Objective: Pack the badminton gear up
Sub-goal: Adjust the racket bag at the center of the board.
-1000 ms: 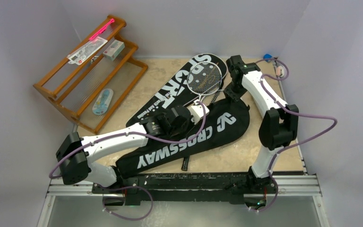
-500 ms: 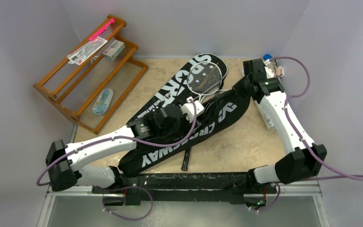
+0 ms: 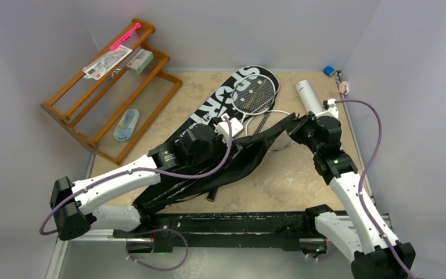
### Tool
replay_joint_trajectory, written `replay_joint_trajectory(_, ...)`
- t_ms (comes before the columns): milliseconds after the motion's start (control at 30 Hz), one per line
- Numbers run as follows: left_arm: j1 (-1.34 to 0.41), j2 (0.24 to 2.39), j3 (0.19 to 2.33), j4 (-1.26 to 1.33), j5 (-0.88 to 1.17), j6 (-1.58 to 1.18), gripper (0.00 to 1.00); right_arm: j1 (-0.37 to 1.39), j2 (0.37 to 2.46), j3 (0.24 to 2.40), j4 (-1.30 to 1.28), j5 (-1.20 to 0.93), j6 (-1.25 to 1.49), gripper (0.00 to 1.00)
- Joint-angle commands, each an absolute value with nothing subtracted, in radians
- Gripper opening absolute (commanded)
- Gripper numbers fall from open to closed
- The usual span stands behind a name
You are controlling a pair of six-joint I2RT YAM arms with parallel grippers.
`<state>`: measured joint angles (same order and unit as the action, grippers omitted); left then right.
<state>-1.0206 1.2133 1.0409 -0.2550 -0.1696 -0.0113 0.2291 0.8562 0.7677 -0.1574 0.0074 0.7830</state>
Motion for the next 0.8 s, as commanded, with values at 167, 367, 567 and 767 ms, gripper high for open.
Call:
replay_joint_trajectory(167,-1.005,1.224,1.037,-0.203,-0.005,-0.025,0.58,0.241,0.804,0.661,-0.057,-0.071,0.713,0.00)
replay_joint_trajectory(367,-1.005,1.340,1.091,-0.285,-0.005,-0.023,0.71,0.242,0.789,0.657,-0.072,-0.046,0.693,0.00)
replay_joint_trajectory(567,-1.005,1.439,1.137,-0.354,-0.068,-0.015,0.71,0.242,0.802,0.681,-0.103,-0.004,0.681,0.00)
replay_joint_trajectory(767,-1.005,1.458,1.157,-0.382,-0.098,-0.017,0.11,0.241,0.859,0.775,-0.185,0.106,0.691,0.08)
